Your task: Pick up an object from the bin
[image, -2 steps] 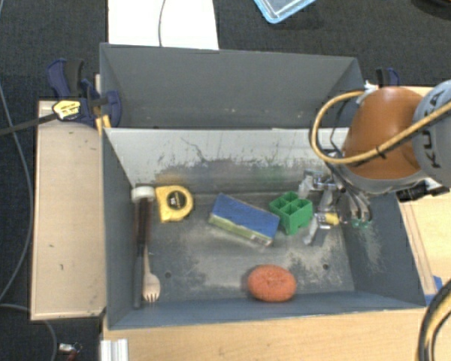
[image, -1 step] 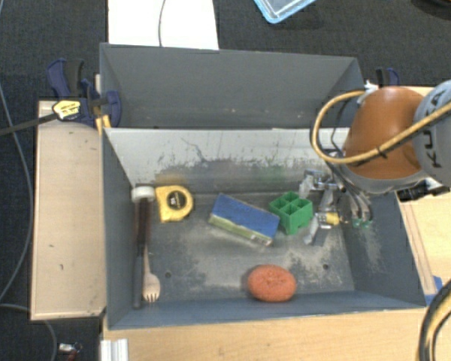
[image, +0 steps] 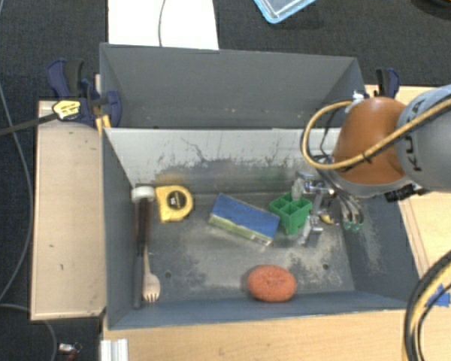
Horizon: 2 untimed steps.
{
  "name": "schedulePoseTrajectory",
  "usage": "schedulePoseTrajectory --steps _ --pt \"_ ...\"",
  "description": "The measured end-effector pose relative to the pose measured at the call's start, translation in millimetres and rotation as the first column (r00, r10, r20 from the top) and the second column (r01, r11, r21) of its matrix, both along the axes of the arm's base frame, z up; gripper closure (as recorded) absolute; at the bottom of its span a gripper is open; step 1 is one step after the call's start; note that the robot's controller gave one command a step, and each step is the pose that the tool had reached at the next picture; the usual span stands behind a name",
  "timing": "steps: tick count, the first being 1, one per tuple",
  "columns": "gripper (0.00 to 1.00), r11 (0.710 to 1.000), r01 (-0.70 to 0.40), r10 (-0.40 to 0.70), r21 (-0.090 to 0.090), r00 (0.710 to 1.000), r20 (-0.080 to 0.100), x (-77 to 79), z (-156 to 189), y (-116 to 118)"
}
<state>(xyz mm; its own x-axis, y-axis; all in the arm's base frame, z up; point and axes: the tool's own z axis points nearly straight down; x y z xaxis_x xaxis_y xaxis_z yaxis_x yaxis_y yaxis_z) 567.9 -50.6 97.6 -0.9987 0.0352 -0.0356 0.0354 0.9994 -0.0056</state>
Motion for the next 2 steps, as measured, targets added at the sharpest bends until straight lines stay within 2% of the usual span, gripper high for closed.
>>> schedulePoseTrajectory --steps 1,2 --pt "1.0 0.998 -0.068 0.068 -0.003 0.998 0.005 3.6 -17.3 25.5" --pt "1.0 0.998 -0.069 0.069 -0.003 0.998 0.005 3.6 -17.3 25.5"
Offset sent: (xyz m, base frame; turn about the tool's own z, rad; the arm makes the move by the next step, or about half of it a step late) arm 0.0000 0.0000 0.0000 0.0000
